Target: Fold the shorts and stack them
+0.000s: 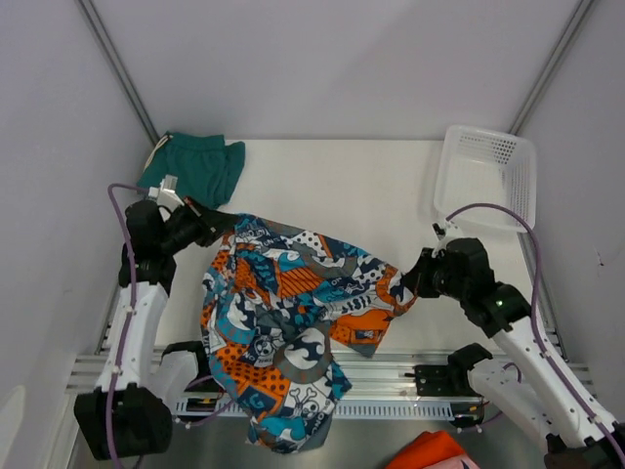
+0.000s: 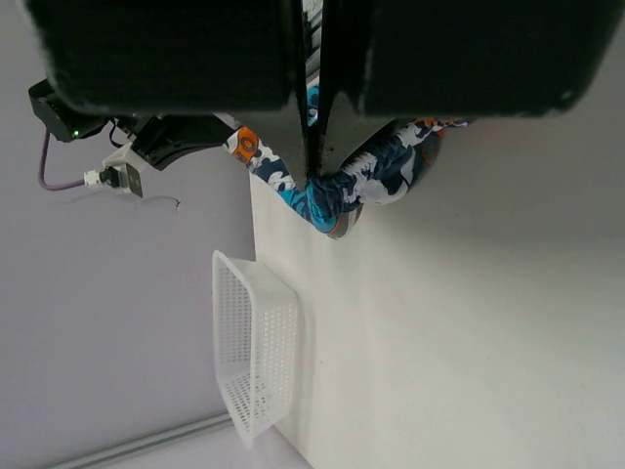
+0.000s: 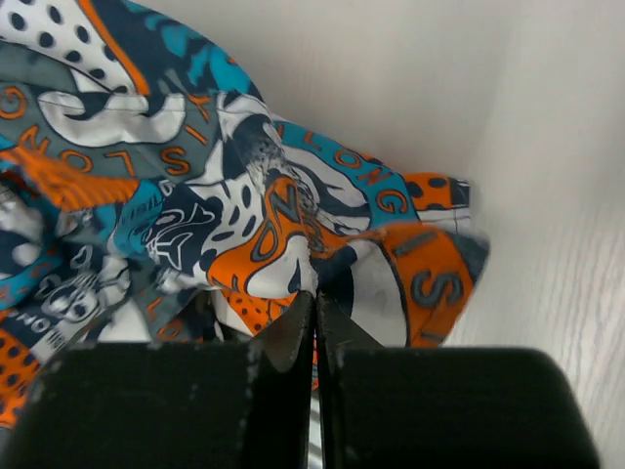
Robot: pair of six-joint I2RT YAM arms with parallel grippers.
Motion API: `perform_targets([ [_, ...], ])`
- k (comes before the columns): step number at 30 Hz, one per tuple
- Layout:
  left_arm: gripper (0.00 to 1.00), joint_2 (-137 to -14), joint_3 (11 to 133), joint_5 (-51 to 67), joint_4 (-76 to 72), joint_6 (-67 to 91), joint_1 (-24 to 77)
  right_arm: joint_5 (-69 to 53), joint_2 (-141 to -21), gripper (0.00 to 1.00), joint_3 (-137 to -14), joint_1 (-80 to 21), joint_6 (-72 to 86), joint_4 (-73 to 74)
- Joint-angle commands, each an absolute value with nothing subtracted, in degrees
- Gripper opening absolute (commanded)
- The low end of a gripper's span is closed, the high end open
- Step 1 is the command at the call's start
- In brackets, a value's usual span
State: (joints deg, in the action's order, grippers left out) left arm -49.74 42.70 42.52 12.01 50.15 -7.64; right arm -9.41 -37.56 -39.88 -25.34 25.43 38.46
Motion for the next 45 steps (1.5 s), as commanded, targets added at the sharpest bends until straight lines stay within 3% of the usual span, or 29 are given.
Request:
perform_targets([
  [1, 0.0, -56.1, 45.2, 42.6, -5.8, 54.3, -7.5, -8.0, -46.3, 0.0, -45.4, -25.1, 24.1, 28.6],
  [3, 0.0, -61.7, 47.9, 43.3, -13.2, 59.0, -7.1, -7.5, -52.0, 0.0, -53.2, -24.4, 22.5, 25.3],
  [6, 0.0, -70.6, 64.2, 42.0, -9.4, 60.6, -6.8, -7.7, -65.9, 0.0, -73.2, -21.3, 19.4, 26.1],
  [8, 0.0, -76.1, 83.0, 40.6, -5.9, 61.9, -6.1, -11.4, -76.0, 0.0, -85.0, -18.1, 18.8, 27.2],
  [9, 0.0, -81.9, 92.4, 40.7, -5.0, 63.4, -6.1, -12.5, -78.9, 0.0, -96.6, -17.5, 19.0, 27.9],
  [12, 0.0, -90.1, 111.7, 44.0, -8.2, 70.8, -6.2, -15.7, -87.3, 0.0, -114.6, -16.6, 18.1, 28.7],
  [15, 0.0, -94.2, 116.0, 48.1, -16.5, 77.2, -6.2, -17.1, -86.3, 0.0, -118.0, -16.1, 16.6, 25.5],
  [17, 0.0, -91.4, 113.4, 50.9, -23.2, 77.5, -6.2, -18.9, -83.0, 0.0, -109.9, -15.0, 16.6, 20.2],
  [22, 0.0, -76.0, 66.8, 51.6, -36.6, 72.0, -6.1, -22.7, -69.7, 0.0, -80.0, -14.5, 21.5, 7.8],
  [23, 0.03, -71.3, 61.8, 51.0, -37.5, 70.4, -5.8, -22.7, -67.6, 0.0, -67.5, -14.6, 22.8, 2.1],
  [26, 0.13, -65.7, 40.6, 47.1, -38.3, 64.1, -4.1, -22.7, -62.6, 0.0, -47.6, -16.5, 26.1, -5.2],
  [27, 0.14, -65.0, 29.6, 45.4, -40.3, 63.6, -3.2, -20.7, -61.9, 0.0, -43.7, -17.0, 26.5, -5.8],
  [30, 0.28, -64.2, 19.2, 43.0, -47.4, 64.1, -1.2, -17.9, -59.4, 0.06, -31.8, -18.0, 29.9, -6.8],
  [35, 0.29, -62.0, 17.2, 40.9, -40.7, 58.4, -1.1, -13.2, -48.0, 0.21, -27.2, -18.2, 29.7, 4.5],
  [39, 0.3, -56.6, 21.0, 38.1, -26.9, 54.5, -1.0, -12.4, -40.4, 0.52, -28.4, -18.1, 27.6, 12.6],
  [40, 0.39, -54.7, 22.0, 37.3, -24.5, 52.6, -1.0, -12.6, -39.7, 0.66, -29.2, -18.2, 27.0, 15.0],
  [42, 0.54, -52.9, 24.4, 36.7, -20.8, 50.8, -0.9, -12.0, -39.8, 0.69, -30.2, -18.2, 26.0, 17.7],
  [43, 0.66, -52.0, 25.3, 36.4, -17.9, 50.3, -0.9, -11.9, -40.3, 0.72, -31.0, -18.2, 25.7, 19.6],
  [45, 0.74, -49.8, 26.9, 34.2, -14.6, 49.0, -0.9, -12.9, -42.4, 0.72, -31.6, -18.1, 25.8, 21.1],
])
